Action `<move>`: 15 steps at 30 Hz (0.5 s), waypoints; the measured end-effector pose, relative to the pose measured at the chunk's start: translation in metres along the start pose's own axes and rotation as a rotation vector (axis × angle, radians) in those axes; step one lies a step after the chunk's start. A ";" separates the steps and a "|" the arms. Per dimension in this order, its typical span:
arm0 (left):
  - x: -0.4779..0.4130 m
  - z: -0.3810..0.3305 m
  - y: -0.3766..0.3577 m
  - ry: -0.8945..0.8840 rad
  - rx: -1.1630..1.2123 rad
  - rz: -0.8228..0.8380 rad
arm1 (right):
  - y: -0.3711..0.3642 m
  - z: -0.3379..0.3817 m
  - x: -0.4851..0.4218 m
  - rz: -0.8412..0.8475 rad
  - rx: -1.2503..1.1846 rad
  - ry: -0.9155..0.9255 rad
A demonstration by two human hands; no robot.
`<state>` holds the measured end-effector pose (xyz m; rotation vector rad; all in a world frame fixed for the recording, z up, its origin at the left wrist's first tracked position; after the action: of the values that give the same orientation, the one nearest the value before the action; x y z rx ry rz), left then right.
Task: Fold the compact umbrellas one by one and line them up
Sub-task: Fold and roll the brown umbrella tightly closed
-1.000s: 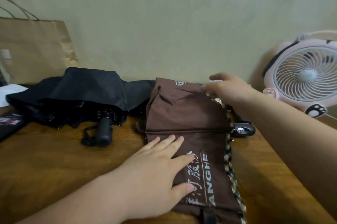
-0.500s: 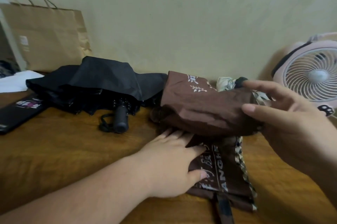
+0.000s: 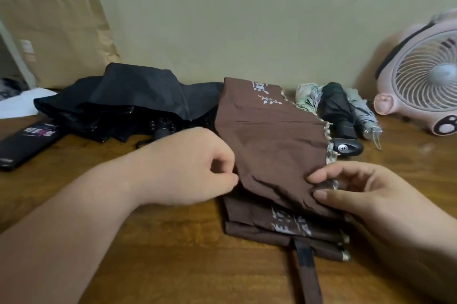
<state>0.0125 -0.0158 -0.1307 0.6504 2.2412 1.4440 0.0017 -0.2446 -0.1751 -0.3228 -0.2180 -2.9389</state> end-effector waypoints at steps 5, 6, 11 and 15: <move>-0.004 0.032 -0.001 0.279 0.612 -0.365 | 0.007 -0.004 -0.007 0.003 0.014 0.029; -0.004 0.037 -0.006 0.336 0.760 -0.392 | 0.006 -0.003 -0.009 0.013 0.010 0.041; -0.003 0.025 -0.020 0.334 0.979 -0.213 | 0.008 -0.002 -0.009 0.061 -0.004 0.114; -0.005 0.011 -0.032 0.251 1.034 -0.064 | 0.015 -0.003 -0.005 0.033 0.069 0.233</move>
<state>0.0175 -0.0221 -0.1640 0.6740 3.1103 0.2281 0.0092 -0.2586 -0.1773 0.0260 -0.2764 -2.8955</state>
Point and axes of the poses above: each hand's wrist, its own x-axis away from the middle knuckle, its own y-axis out of the back of the hand, z = x × y, the point moved 8 cm from there along -x, towards the middle knuckle, and after that the axes turned 7 degrees about -y, right-handed, at the moved point
